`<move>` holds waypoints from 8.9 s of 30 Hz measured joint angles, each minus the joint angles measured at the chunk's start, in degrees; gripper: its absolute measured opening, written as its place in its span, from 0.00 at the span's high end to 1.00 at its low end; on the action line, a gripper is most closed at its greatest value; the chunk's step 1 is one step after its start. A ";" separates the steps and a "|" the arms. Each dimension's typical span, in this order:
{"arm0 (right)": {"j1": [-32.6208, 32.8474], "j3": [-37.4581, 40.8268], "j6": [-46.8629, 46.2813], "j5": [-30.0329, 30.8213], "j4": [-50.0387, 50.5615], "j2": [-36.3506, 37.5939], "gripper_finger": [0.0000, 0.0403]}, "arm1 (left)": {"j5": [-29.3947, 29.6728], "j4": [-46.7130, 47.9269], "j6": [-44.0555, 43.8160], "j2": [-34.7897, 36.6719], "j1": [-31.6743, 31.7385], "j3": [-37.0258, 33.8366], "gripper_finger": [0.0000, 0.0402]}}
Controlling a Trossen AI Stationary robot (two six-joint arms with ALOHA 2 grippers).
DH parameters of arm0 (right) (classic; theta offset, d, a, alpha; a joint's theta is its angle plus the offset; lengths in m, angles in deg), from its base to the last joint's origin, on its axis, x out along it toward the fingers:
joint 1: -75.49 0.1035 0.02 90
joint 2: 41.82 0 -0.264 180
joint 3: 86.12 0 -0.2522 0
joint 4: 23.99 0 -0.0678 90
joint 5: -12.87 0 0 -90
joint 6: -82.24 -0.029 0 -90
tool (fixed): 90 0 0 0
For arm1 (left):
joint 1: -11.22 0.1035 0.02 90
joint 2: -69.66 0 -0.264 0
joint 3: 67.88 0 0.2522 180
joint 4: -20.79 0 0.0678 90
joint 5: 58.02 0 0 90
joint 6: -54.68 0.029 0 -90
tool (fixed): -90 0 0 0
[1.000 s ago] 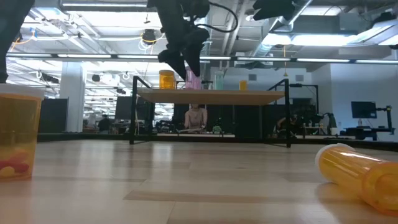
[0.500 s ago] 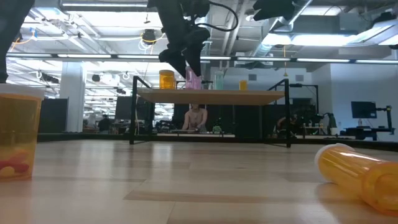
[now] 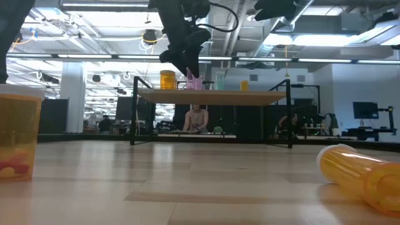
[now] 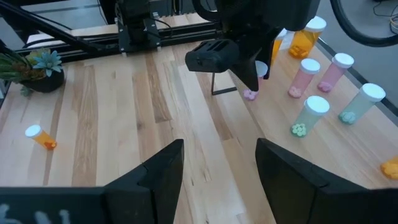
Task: Pick and place medicine bottles onto shelf by color
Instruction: Adjust the pink pill bottles, then put the left small orange pill bottle on the shelf aligned with the other small orange pill bottle
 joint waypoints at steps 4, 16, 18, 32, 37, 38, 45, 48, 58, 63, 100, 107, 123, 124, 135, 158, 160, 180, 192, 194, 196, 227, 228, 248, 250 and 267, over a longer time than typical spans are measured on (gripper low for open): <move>0.00 0.00 0.00 0.00 0.00 0.00 0.45 | -0.06 -0.11 0.00 0.00 0.33 0.00 0.71; 0.00 0.00 0.02 0.00 0.00 0.00 0.45 | -0.68 -3.51 0.24 0.00 0.67 0.06 0.74; 0.00 0.00 0.02 0.00 0.00 0.00 0.45 | -2.04 -3.89 0.28 0.00 1.09 0.39 0.74; 0.00 0.00 0.17 0.00 0.00 0.00 0.45 | -1.46 -5.51 3.33 0.00 1.79 0.46 0.74; 0.00 0.00 0.15 0.00 -0.02 0.00 0.45 | -1.27 -5.69 5.74 -0.47 1.65 0.46 0.74; 0.00 0.00 0.15 0.00 -0.03 0.00 0.45 | -1.35 -5.89 6.15 -0.80 1.59 0.46 0.74; 0.00 0.00 0.13 0.00 -0.22 -0.02 0.45 | -2.56 -6.11 7.56 -3.08 1.24 0.50 0.74; 0.00 0.00 0.10 0.00 -0.07 -0.02 0.45 | -2.60 -5.70 7.56 -3.39 1.24 0.46 0.74; 0.00 0.00 -0.02 0.00 0.02 -0.02 0.45 | -1.66 -5.59 7.52 -3.39 1.26 0.46 0.74; 0.00 0.00 -0.02 0.00 0.02 -0.02 0.45 | -1.22 -5.57 6.60 -3.41 1.70 0.46 0.73; 0.00 0.00 0.00 0.00 0.24 -0.02 0.45 | 5.03 1.28 5.95 -3.50 0.40 12.56 0.32; 0.01 0.00 -0.02 0.00 0.30 -0.02 0.45 | 10.54 8.25 6.38 -2.95 -2.65 20.06 0.32; 1.77 4.50 -2.45 0.00 1.54 0.04 0.45 | 26.36 5.40 7.99 3.96 -25.04 20.13 0.32; 1.96 5.30 -2.56 0.00 1.17 0.00 0.45 | 26.10 4.88 8.01 4.01 -26.67 20.13 0.32; 4.83 6.69 -1.90 0.00 -1.96 -0.02 0.45 | 32.41 6.10 7.27 4.70 -35.52 20.11 0.32; 7.50 6.69 -1.51 0.00 -3.60 0.00 0.45 | 15.75 -49.10 -6.69 43.84 -40.77 -52.98 0.32; 7.50 6.69 -1.49 0.00 -4.33 0.00 0.45 | 11.88 -51.81 -8.63 44.22 -42.48 -55.88 0.32; 7.50 6.69 -0.88 0.00 -5.20 -0.02 0.45 | 0.30 -35.09 -15.88 17.10 -50.81 -43.18 0.32; 9.84 6.71 1.74 9.48 -5.93 0.38 0.45 | 0.44 -21.44 -17.40 11.35 -53.01 -34.07 0.32; 11.51 6.65 2.79 11.15 -7.82 0.83 0.45 | 1.03 -20.51 -18.42 11.82 -53.69 -34.16 0.32; 13.43 6.66 3.62 11.65 -8.87 1.68 0.45 | 1.78 -21.17 -18.83 11.85 -54.34 -34.13 0.32; 22.10 31.02 4.46 11.89 -31.43 17.72 0.45 | 2.95 -24.01 -23.02 8.46 -57.90 -34.00 0.32; 22.02 31.04 4.45 11.89 -31.65 17.53 0.45 | 2.81 -23.50 -22.95 8.46 -58.02 -34.04 0.32; 21.38 30.93 3.58 11.85 -31.37 17.09 0.45 | 3.19 -23.32 -24.30 5.62 -58.21 -34.05 0.33; 21.38 30.93 3.56 11.85 -31.36 17.09 0.45 | 3.11 -23.12 -24.26 5.62 -58.19 -34.05 0.36; 21.38 30.93 3.48 11.82 -31.36 17.09 0.45 | 2.52 -23.21 -24.24 5.64 -58.20 -34.07 0.59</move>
